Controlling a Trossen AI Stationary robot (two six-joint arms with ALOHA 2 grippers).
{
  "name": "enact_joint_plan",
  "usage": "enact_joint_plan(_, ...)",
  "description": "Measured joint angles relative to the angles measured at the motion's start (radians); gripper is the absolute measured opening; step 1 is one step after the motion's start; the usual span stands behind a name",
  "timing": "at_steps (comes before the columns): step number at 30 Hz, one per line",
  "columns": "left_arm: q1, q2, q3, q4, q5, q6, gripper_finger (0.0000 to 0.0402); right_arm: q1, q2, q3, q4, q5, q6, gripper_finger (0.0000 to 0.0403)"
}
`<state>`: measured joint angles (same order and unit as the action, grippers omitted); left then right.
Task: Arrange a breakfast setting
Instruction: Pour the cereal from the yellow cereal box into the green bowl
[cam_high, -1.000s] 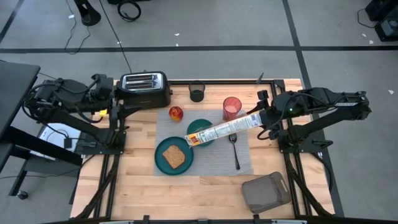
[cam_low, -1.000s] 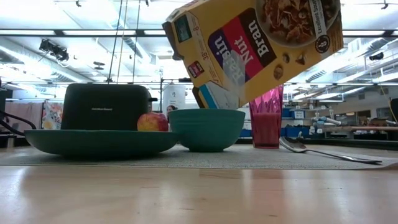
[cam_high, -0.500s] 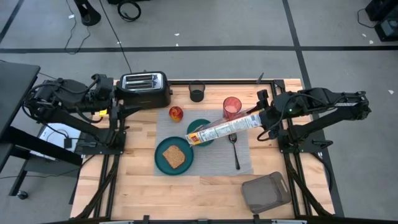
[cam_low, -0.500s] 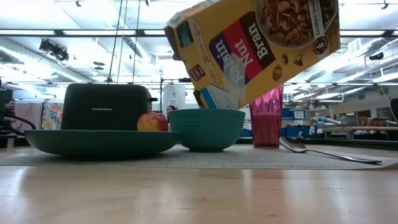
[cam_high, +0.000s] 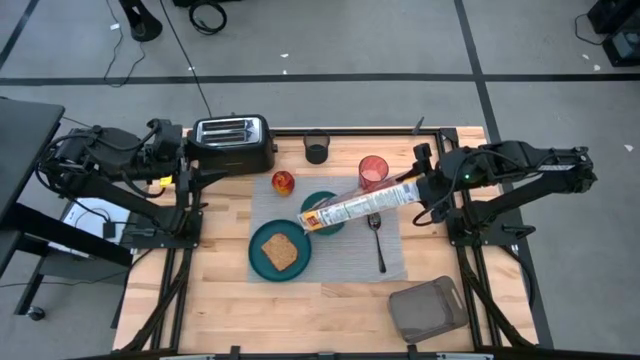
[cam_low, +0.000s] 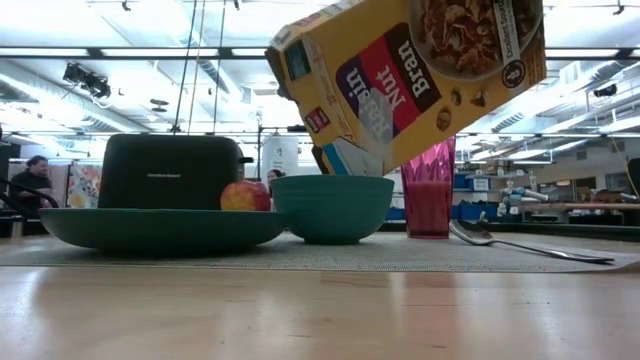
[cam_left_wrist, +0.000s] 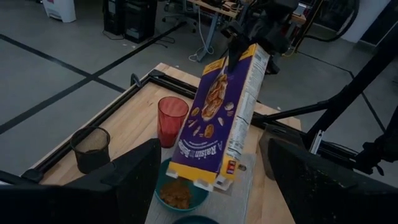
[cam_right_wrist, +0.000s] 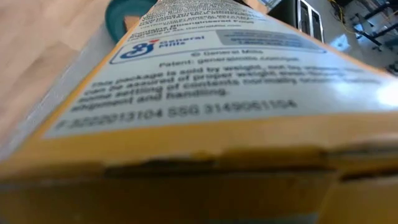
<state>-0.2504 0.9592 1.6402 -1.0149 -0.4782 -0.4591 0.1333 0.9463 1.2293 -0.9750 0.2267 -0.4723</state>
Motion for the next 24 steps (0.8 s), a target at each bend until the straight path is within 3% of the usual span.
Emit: enact_joint_plan(24, 0.000, 0.000, 0.001, 0.000, 0.000, -0.001, 0.0302, 0.009, 0.001, -0.001, 0.007, -0.014, 0.007, 0.0201)
